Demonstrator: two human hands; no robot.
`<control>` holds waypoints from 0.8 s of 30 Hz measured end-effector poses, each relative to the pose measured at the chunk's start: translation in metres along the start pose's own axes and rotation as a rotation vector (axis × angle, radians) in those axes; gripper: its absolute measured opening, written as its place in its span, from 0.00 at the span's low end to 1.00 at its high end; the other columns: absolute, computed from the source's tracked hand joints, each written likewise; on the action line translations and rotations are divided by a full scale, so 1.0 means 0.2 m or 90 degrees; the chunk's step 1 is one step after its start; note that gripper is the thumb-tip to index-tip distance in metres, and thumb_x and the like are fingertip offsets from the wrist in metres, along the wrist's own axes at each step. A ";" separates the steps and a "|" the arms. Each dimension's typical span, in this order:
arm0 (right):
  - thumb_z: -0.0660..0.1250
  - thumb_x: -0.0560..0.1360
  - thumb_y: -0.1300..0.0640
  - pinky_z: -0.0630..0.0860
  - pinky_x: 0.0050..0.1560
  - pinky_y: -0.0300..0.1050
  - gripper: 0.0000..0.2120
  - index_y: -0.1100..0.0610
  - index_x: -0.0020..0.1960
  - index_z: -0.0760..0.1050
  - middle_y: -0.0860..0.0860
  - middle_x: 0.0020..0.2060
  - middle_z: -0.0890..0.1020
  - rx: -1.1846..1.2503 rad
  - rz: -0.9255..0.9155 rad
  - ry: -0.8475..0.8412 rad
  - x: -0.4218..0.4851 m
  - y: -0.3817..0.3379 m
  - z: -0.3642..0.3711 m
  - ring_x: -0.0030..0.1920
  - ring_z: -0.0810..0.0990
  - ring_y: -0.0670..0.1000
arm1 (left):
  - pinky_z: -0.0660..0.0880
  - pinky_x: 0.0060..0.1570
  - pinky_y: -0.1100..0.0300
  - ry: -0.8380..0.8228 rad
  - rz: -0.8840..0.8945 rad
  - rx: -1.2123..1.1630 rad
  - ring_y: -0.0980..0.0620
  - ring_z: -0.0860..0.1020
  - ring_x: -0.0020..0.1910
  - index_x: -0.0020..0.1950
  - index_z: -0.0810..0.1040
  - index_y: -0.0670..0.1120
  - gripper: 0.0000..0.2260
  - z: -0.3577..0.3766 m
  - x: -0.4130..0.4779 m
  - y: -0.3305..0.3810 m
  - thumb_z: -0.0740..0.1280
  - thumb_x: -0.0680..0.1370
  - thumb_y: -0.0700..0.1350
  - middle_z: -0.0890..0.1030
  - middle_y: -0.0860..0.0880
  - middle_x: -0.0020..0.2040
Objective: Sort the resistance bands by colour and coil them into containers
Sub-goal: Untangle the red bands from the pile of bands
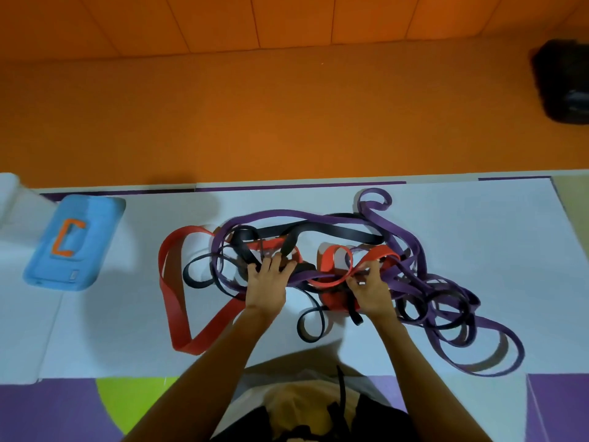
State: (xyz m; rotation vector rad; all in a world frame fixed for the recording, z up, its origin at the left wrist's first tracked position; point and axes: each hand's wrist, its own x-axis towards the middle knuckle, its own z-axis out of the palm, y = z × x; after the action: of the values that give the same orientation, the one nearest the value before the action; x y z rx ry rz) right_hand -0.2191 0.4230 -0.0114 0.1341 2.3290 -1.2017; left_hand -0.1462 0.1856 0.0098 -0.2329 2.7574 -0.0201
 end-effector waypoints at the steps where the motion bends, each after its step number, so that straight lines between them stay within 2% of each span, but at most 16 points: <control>1: 0.69 0.83 0.56 0.81 0.48 0.52 0.13 0.54 0.61 0.66 0.55 0.51 0.84 -0.008 0.002 0.002 0.00 0.00 -0.01 0.50 0.85 0.60 | 0.64 0.73 0.37 0.013 -0.008 -0.013 0.42 0.67 0.77 0.76 0.70 0.55 0.20 -0.01 0.00 -0.02 0.64 0.83 0.50 0.67 0.45 0.78; 3: 0.68 0.83 0.56 0.82 0.53 0.59 0.12 0.53 0.62 0.66 0.56 0.52 0.85 -0.028 0.001 -0.005 -0.02 0.01 -0.02 0.52 0.85 0.61 | 0.66 0.71 0.41 0.040 -0.026 -0.049 0.45 0.73 0.73 0.69 0.77 0.55 0.15 -0.04 0.01 -0.06 0.59 0.85 0.54 0.72 0.48 0.75; 6: 0.67 0.84 0.57 0.82 0.55 0.63 0.12 0.51 0.61 0.65 0.55 0.52 0.85 -0.045 -0.024 -0.015 -0.04 0.01 -0.03 0.52 0.85 0.61 | 0.68 0.71 0.44 0.045 0.014 -0.095 0.47 0.78 0.69 0.70 0.77 0.56 0.16 -0.08 0.02 -0.15 0.56 0.87 0.56 0.78 0.51 0.71; 10: 0.67 0.83 0.55 0.82 0.53 0.62 0.12 0.49 0.61 0.65 0.54 0.48 0.85 -0.067 -0.031 0.001 -0.05 0.00 -0.04 0.48 0.85 0.60 | 0.77 0.65 0.46 0.097 0.078 -0.110 0.47 0.82 0.62 0.67 0.80 0.55 0.15 -0.20 0.04 -0.20 0.61 0.86 0.57 0.83 0.52 0.64; 13: 0.66 0.84 0.56 0.82 0.53 0.63 0.10 0.51 0.62 0.66 0.53 0.47 0.84 -0.082 -0.035 0.005 -0.06 -0.01 -0.04 0.47 0.85 0.59 | 0.71 0.63 0.46 0.160 0.039 -0.032 0.46 0.79 0.63 0.63 0.83 0.55 0.14 -0.31 0.08 -0.18 0.65 0.84 0.60 0.82 0.52 0.62; 15: 0.65 0.84 0.56 0.83 0.53 0.62 0.11 0.51 0.63 0.66 0.54 0.48 0.84 -0.091 -0.037 -0.007 -0.07 -0.01 -0.04 0.48 0.85 0.60 | 0.71 0.57 0.45 0.199 0.011 0.023 0.44 0.77 0.59 0.58 0.86 0.54 0.15 -0.40 0.12 -0.11 0.67 0.81 0.62 0.80 0.49 0.59; 18: 0.65 0.84 0.58 0.82 0.52 0.60 0.14 0.51 0.67 0.65 0.54 0.50 0.84 -0.096 -0.038 -0.023 -0.10 0.00 -0.04 0.49 0.85 0.60 | 0.73 0.43 0.52 0.205 -0.005 -0.032 0.43 0.82 0.48 0.55 0.87 0.51 0.16 -0.50 0.21 0.00 0.68 0.82 0.61 0.80 0.47 0.52; 20: 0.64 0.84 0.60 0.83 0.52 0.60 0.16 0.52 0.70 0.65 0.50 0.48 0.84 -0.079 -0.035 -0.038 -0.12 0.02 -0.06 0.48 0.85 0.58 | 0.75 0.42 0.53 0.181 0.000 -0.057 0.43 0.85 0.49 0.59 0.85 0.50 0.15 -0.51 0.27 0.06 0.65 0.84 0.58 0.84 0.47 0.53; 22: 0.62 0.84 0.62 0.81 0.48 0.56 0.16 0.53 0.71 0.67 0.47 0.42 0.82 -0.076 -0.042 -0.044 -0.13 0.03 -0.07 0.43 0.83 0.53 | 0.79 0.49 0.50 0.167 0.019 -0.086 0.41 0.85 0.55 0.70 0.81 0.51 0.14 -0.49 0.30 0.08 0.64 0.86 0.53 0.84 0.46 0.59; 24: 0.62 0.84 0.62 0.78 0.45 0.51 0.14 0.54 0.69 0.70 0.49 0.42 0.82 -0.072 -0.052 -0.033 -0.13 0.03 -0.08 0.42 0.82 0.53 | 0.81 0.55 0.47 0.151 0.045 -0.165 0.40 0.83 0.61 0.79 0.71 0.51 0.21 -0.44 0.27 0.07 0.66 0.85 0.45 0.80 0.43 0.68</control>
State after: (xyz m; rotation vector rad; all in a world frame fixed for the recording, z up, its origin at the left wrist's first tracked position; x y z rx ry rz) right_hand -0.2000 0.4431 0.0041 -0.0322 2.3706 -1.0947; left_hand -0.2300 0.1898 0.0714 -0.2135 2.9983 0.3521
